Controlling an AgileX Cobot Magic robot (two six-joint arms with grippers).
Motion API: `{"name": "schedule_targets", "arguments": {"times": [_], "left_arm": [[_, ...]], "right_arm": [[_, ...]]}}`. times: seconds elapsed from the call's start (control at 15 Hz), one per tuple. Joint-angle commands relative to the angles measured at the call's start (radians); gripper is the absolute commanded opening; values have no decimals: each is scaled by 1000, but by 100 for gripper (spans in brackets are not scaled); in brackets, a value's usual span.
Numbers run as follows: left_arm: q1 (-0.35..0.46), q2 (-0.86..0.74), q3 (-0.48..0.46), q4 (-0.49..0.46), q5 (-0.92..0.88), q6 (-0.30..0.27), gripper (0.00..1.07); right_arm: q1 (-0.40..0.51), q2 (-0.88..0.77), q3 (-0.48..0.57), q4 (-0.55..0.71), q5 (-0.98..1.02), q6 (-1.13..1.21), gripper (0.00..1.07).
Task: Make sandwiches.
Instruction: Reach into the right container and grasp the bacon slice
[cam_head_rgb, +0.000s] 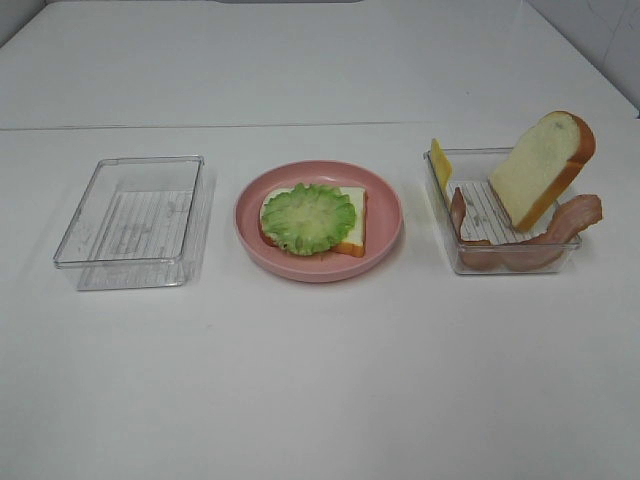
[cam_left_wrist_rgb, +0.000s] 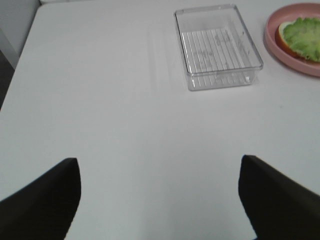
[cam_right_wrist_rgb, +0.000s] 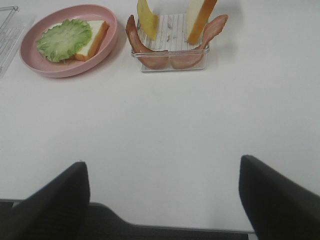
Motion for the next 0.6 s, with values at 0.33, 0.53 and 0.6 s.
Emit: {"name": "schedule_targets", "arguments": {"times": [0.33, 0.53, 0.6], "left_arm": [[0, -80, 1, -4, -4, 2, 79], [0, -80, 1, -4, -4, 2, 79], [0, -76, 1, -4, -4, 2, 79]], "right_arm": [[-6, -11, -15, -16, 0, -1, 80], [-6, 104, -58, -45, -34, 4, 80], [-6, 169, -78, -66, -66, 16, 80]]}}
